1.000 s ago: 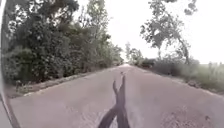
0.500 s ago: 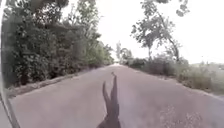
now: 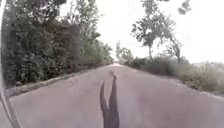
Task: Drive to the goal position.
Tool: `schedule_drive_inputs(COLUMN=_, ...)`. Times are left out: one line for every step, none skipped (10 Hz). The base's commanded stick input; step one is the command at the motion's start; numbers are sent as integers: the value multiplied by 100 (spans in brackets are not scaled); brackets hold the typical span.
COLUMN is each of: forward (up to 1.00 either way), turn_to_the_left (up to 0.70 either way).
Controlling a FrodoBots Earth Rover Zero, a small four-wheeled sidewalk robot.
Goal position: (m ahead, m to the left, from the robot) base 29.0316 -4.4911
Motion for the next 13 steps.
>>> schedule_drive_inputs(forward=70, turn_to_the_left=0)
schedule_drive_inputs(forward=70, turn_to_the_left=0)
schedule_drive_inputs(forward=70, turn_to_the_left=0)
schedule_drive_inputs(forward=70, turn_to_the_left=0)
schedule_drive_inputs(forward=70, turn_to_the_left=0)
schedule_drive_inputs(forward=70, turn_to_the_left=0)
schedule_drive_inputs(forward=70, turn_to_the_left=0)
schedule_drive_inputs(forward=70, turn_to_the_left=0)
schedule_drive_inputs(forward=70, turn_to_the_left=0)
schedule_drive_inputs(forward=70, turn_to_the_left=0)
schedule_drive_inputs(forward=70, turn_to_the_left=0)
schedule_drive_inputs(forward=70, turn_to_the_left=0)
schedule_drive_inputs(forward=70, turn_to_the_left=0)
